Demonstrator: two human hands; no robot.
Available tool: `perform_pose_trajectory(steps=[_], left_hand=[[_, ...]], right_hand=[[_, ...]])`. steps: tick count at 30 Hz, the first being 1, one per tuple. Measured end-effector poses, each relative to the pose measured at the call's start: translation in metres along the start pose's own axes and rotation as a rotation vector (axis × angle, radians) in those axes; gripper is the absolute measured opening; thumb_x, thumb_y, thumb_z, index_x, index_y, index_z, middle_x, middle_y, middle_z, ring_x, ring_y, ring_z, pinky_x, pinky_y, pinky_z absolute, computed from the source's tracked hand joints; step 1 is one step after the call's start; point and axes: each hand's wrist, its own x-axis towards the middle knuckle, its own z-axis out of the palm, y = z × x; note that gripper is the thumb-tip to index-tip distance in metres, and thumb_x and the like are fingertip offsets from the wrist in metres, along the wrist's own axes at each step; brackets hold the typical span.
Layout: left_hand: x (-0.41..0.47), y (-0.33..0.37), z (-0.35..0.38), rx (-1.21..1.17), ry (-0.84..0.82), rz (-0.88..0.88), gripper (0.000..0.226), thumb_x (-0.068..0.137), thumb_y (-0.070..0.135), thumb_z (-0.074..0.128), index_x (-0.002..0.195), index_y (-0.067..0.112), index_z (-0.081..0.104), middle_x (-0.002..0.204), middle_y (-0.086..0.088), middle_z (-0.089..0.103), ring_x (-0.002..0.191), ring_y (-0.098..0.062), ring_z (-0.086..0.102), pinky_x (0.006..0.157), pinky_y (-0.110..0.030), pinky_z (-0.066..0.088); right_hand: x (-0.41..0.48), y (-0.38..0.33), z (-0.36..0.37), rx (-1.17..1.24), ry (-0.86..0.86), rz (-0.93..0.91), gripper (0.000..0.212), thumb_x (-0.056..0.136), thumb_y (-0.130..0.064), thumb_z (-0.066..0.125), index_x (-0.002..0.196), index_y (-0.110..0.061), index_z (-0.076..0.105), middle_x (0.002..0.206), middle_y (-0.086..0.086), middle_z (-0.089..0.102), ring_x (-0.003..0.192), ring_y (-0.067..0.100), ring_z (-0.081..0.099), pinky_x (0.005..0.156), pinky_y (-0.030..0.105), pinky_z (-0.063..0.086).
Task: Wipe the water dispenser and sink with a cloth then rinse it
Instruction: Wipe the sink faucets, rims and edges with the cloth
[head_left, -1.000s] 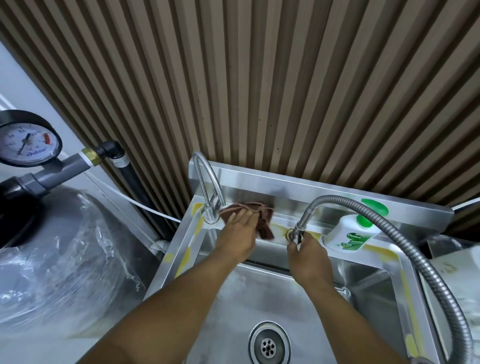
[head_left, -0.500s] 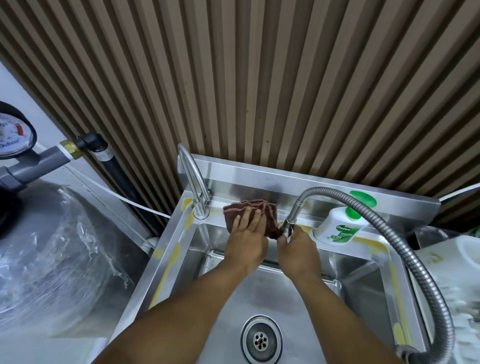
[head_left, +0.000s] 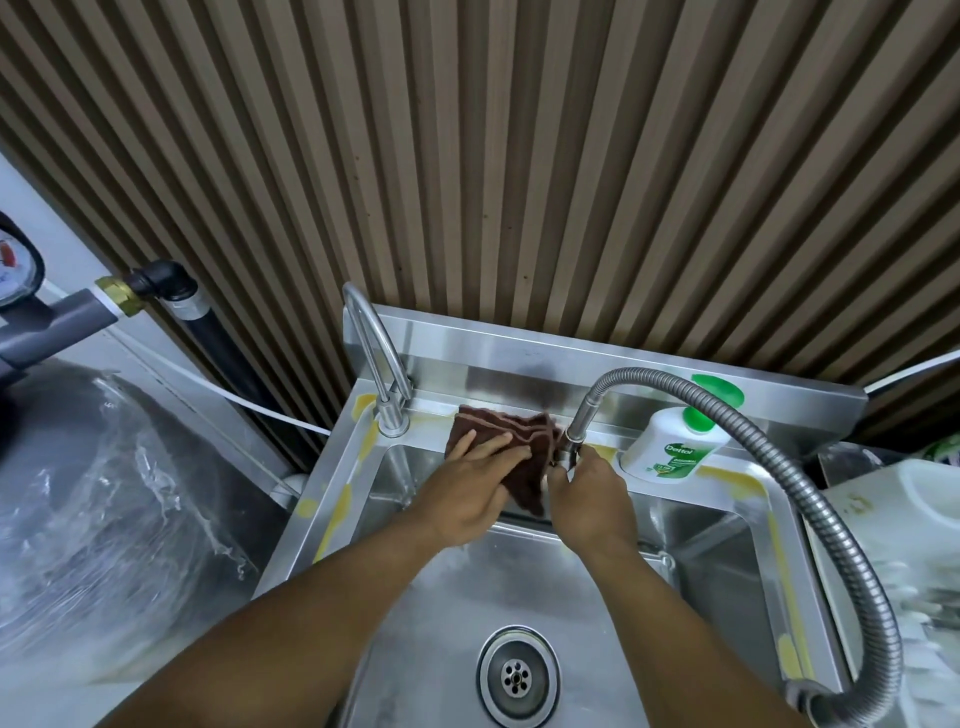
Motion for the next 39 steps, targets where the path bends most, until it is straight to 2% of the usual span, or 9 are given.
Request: perform_pose_trajectory(steps=[3, 7, 11, 15, 18, 23, 29, 34, 39], left_hand=[[-0.023, -0.023, -0.009, 0.138, 0.027, -0.036, 0.068, 0.091, 0.034, 0.029, 0.155, 0.016, 0.038, 0.157, -0.002, 0.046, 0.153, -0.022, 0.027, 0.126, -0.045, 0.007], [-0.016, -0.013, -0.017, 0.214, 0.070, -0.401, 0.091, 0.081, 0.053, 0.012, 0.161, 0.011, 0.019, 0.168, -0.007, 0.022, 0.157, -0.022, 0.010, 0.126, -0.037, -0.003], [0.020, 0.028, 0.006, 0.201, 0.131, -0.616, 0.095, 0.080, 0.053, 0.005, 0.160, 0.005, 0.018, 0.169, -0.014, 0.013, 0.157, -0.030, 0.006, 0.124, -0.047, -0.008], [0.040, 0.054, 0.027, 0.272, 0.084, -0.395, 0.076, 0.085, 0.046, 0.028, 0.145, 0.007, 0.053, 0.155, -0.010, 0.047, 0.148, -0.034, 0.037, 0.120, -0.055, 0.018], [0.039, 0.047, 0.030, 0.209, 0.029, -0.229, 0.068, 0.087, 0.042, 0.040, 0.150, 0.015, 0.048, 0.160, -0.001, 0.042, 0.153, -0.027, 0.028, 0.122, -0.053, 0.013], [0.019, 0.018, 0.015, 0.125, 0.022, -0.085, 0.060, 0.092, 0.030, 0.031, 0.146, 0.016, 0.053, 0.156, 0.002, 0.047, 0.152, -0.021, 0.030, 0.125, -0.048, 0.013], [-0.010, -0.014, 0.001, 0.269, 0.132, -0.219, 0.059, 0.083, 0.028, 0.058, 0.140, 0.011, 0.057, 0.147, -0.006, 0.056, 0.143, -0.026, 0.044, 0.122, -0.048, 0.026], [0.000, -0.007, 0.000, 0.310, 0.210, -0.462, 0.074, 0.069, -0.002, 0.074, 0.141, 0.005, 0.056, 0.146, -0.016, 0.055, 0.140, -0.036, 0.046, 0.118, -0.048, 0.031], [0.026, 0.033, 0.017, 0.206, 0.156, -0.332, 0.074, 0.066, -0.007, 0.065, 0.138, 0.011, 0.060, 0.150, -0.006, 0.054, 0.142, -0.034, 0.046, 0.116, -0.055, 0.031]], right_hand=[[0.000, 0.000, 0.000, -0.007, 0.001, -0.003, 0.022, 0.099, -0.028, 0.050, 0.112, -0.015, 0.061, 0.112, 0.011, 0.066, 0.105, 0.035, 0.061, 0.081, 0.037, 0.046], [0.001, 0.000, 0.002, 0.007, 0.014, -0.001, 0.021, 0.100, -0.028, 0.049, 0.114, -0.017, 0.061, 0.112, 0.009, 0.067, 0.102, 0.033, 0.062, 0.080, 0.037, 0.047], [0.002, 0.002, 0.004, 0.008, 0.021, 0.002, 0.020, 0.100, -0.028, 0.050, 0.113, -0.017, 0.061, 0.112, 0.009, 0.066, 0.102, 0.033, 0.062, 0.079, 0.036, 0.045], [0.002, 0.000, 0.002, 0.022, 0.023, 0.010, 0.023, 0.097, -0.029, 0.051, 0.113, -0.015, 0.061, 0.114, 0.011, 0.066, 0.106, 0.035, 0.062, 0.080, 0.038, 0.045], [0.001, -0.001, 0.002, 0.022, 0.021, 0.009, 0.024, 0.097, -0.029, 0.051, 0.113, -0.014, 0.061, 0.113, 0.011, 0.067, 0.106, 0.036, 0.062, 0.082, 0.039, 0.047], [0.000, 0.000, 0.002, 0.012, 0.018, -0.001, 0.021, 0.098, -0.026, 0.052, 0.111, -0.011, 0.059, 0.113, 0.013, 0.066, 0.105, 0.036, 0.062, 0.082, 0.038, 0.047], [0.000, 0.000, 0.001, -0.008, 0.008, -0.009, 0.025, 0.099, -0.027, 0.049, 0.117, -0.014, 0.060, 0.117, 0.011, 0.065, 0.107, 0.035, 0.061, 0.084, 0.039, 0.047], [0.000, -0.001, 0.002, 0.019, 0.024, 0.009, 0.026, 0.099, -0.028, 0.049, 0.119, -0.017, 0.061, 0.116, 0.009, 0.066, 0.105, 0.034, 0.062, 0.085, 0.039, 0.049], [-0.001, -0.002, 0.001, 0.013, 0.015, 0.020, 0.023, 0.098, -0.026, 0.050, 0.116, -0.014, 0.059, 0.117, 0.011, 0.064, 0.108, 0.036, 0.060, 0.084, 0.040, 0.047]])
